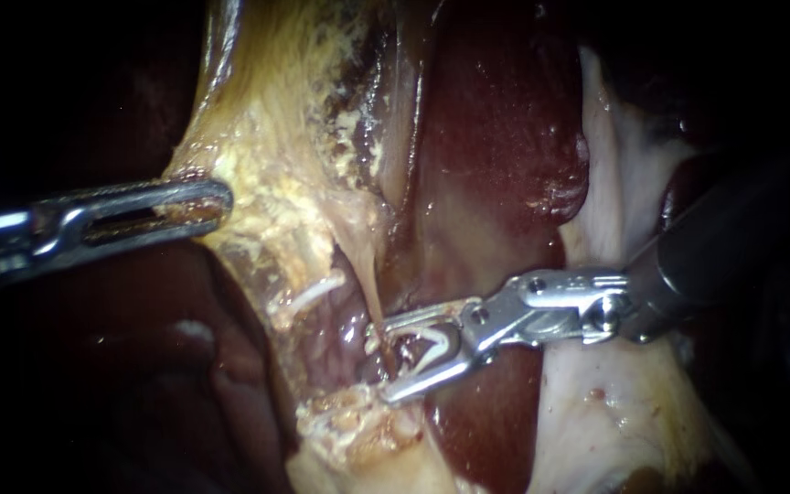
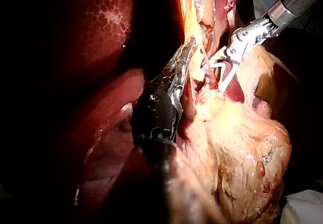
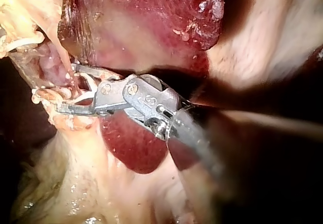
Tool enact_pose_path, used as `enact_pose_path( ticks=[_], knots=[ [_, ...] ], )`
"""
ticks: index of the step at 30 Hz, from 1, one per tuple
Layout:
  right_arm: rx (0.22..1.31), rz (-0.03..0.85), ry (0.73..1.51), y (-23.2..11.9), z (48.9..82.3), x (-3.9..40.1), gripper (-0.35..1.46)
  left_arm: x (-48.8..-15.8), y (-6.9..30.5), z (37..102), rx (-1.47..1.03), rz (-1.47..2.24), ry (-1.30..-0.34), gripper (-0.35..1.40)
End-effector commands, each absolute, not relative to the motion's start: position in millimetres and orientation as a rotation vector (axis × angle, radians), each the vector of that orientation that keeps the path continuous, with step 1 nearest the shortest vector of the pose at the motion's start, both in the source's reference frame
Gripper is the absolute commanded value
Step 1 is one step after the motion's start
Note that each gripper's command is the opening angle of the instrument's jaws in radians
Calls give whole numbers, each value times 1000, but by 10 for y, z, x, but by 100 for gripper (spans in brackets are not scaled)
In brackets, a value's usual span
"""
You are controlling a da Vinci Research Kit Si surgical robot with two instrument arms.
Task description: Clipping first clip right tube
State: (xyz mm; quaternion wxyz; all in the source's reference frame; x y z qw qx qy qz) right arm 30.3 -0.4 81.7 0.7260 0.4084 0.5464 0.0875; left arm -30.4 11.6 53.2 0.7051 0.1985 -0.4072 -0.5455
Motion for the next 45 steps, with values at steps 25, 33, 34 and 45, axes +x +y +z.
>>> enact_pose_path(
  ticks=[25,33,34,45],
  knots=[
    [1010,154,1219,-22,819,313,-2,-305,115,533,440,-1213,-905,-35],
    [997,180,1211,-10,818,302,-35,-305,115,533,440,-1213,-905,-35],
    [996,179,1211,-11,819,303,-35,-305,115,533,440,-1213,-905,-35],
    [996,179,1211,-11,819,304,-35,-305,115,534,440,-1213,-906,-35]
  ],
)
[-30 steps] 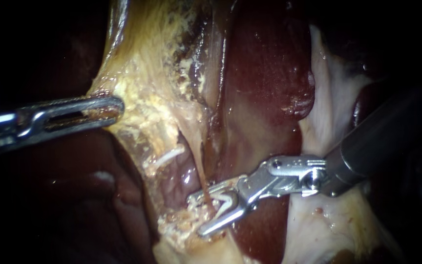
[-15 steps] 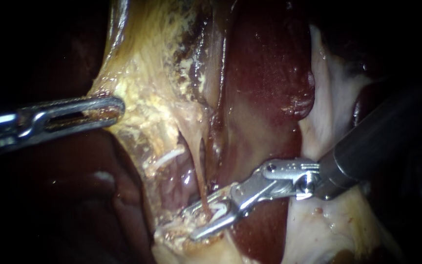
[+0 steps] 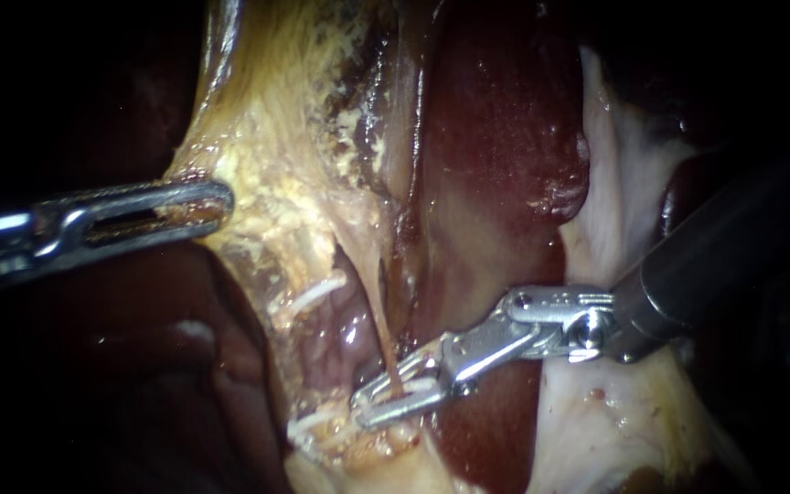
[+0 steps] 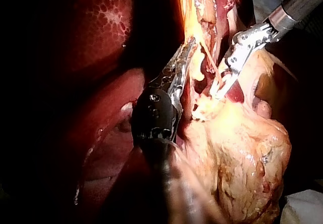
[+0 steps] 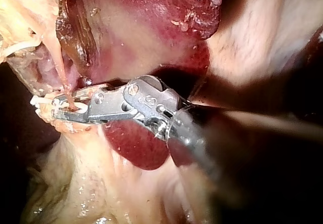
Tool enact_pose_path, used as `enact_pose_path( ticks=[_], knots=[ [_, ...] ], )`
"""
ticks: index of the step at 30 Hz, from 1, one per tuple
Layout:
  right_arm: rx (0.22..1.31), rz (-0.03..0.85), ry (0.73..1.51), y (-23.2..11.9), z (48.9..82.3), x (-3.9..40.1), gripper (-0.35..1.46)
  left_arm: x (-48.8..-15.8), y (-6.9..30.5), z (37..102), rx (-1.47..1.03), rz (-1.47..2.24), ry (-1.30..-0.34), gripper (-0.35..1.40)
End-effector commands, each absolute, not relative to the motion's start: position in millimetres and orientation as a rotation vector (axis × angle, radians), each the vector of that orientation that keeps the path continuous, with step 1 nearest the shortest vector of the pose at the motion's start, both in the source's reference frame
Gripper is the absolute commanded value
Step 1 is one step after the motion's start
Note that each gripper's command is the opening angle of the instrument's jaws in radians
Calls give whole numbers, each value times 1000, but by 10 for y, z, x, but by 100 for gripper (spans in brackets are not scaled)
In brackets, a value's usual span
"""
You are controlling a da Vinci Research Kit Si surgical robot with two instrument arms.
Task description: Clipping first clip right tube
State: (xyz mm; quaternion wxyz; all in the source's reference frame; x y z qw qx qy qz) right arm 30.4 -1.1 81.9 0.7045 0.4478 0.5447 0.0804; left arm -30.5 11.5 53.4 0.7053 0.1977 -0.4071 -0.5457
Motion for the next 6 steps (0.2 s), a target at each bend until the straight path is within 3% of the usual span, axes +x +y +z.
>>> enact_pose_path(
  ticks=[1,6],
  knots=[
    [996,179,1211,-11,819,304,-35,-305,115,534,440,-1213,-906,-35],
    [996,179,1211,-11,820,304,-35,-305,115,535,440,-1212,-906,-35]
  ],
)
